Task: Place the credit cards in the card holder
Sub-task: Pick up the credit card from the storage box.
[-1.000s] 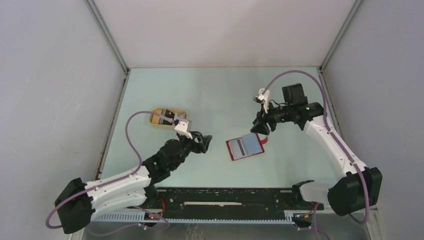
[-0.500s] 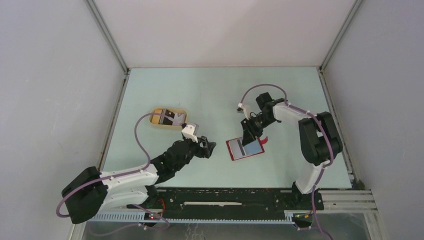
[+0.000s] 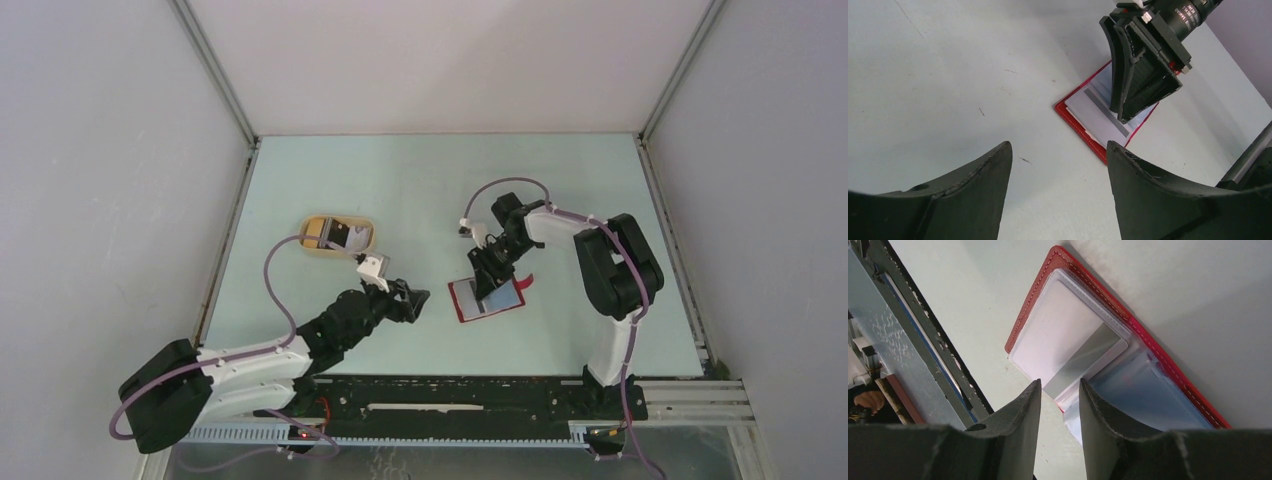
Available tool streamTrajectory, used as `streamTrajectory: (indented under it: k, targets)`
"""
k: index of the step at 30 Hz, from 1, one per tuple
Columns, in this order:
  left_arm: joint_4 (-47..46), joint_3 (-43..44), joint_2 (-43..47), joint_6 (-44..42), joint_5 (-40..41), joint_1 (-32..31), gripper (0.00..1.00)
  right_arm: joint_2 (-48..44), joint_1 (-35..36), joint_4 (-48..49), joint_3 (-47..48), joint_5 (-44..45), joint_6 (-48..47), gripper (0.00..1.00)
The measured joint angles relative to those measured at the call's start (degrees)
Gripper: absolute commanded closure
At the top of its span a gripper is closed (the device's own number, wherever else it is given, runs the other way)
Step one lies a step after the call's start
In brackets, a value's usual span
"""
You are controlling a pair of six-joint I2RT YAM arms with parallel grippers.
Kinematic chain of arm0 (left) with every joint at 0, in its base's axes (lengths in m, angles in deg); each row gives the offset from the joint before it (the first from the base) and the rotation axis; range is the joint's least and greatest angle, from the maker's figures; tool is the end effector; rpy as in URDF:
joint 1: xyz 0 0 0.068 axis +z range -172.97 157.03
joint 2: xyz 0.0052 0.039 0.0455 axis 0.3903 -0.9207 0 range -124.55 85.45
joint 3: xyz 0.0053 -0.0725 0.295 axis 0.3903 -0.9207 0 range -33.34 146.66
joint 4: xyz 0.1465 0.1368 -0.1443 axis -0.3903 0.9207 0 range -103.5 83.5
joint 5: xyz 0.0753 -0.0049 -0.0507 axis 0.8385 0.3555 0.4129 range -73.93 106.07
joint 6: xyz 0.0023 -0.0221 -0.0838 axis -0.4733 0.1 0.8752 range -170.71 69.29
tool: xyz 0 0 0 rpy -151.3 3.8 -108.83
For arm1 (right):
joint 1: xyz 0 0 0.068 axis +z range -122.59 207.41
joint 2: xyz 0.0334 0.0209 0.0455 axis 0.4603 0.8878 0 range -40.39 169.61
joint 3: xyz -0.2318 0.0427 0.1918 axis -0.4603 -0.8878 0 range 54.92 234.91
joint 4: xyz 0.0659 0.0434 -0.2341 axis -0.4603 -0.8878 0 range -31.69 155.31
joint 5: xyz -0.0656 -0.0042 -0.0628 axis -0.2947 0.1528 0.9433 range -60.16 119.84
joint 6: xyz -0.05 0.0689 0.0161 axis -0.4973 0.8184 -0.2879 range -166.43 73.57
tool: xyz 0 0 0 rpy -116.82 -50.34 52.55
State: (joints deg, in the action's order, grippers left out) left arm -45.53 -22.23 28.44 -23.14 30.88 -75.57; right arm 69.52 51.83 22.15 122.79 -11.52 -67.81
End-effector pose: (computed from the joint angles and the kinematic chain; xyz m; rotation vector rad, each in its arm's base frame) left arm 0.1403 -0.1514 0.2031 0.2182 1.8583 -0.7535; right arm 0.2910 0.1879 0.1517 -1.1636 2.6370 1.0910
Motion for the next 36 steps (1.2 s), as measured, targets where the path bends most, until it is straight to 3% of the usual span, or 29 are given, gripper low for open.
streamTrajectory:
  k: [12, 24, 32, 35, 36]
  targets:
    - [-0.3, -1.9, 3.5, 1.0, 0.0, 0.0, 0.26, 0.9, 5.7, -1.6, 2.1, -3.4, -0.2, 0.56]
    - [-7.0, -2.1, -2.3, 4.8, -3.1, 0.0, 0.3, -1.3, 1.6, -7.2, 3.8, -10.2, -6.2, 0.56]
    - [-7.2, -2.1, -4.4, 6.0, -3.7, 0.1, 0.3, -13.1, -2.3, -7.9, 3.7, -9.4, -9.7, 0.54]
    - [-4.7, -2.1, -3.0, 6.0, -3.8, 0.6, 0.3, -19.3, -3.7, -7.3, 3.4, -8.7, -10.4, 0.52]
    - [-3.4, -2.1, -1.9, 6.0, -4.0, 1.0, 0.3, -26.0, -5.1, -6.2, 2.6, -7.5, -10.5, 0.51]
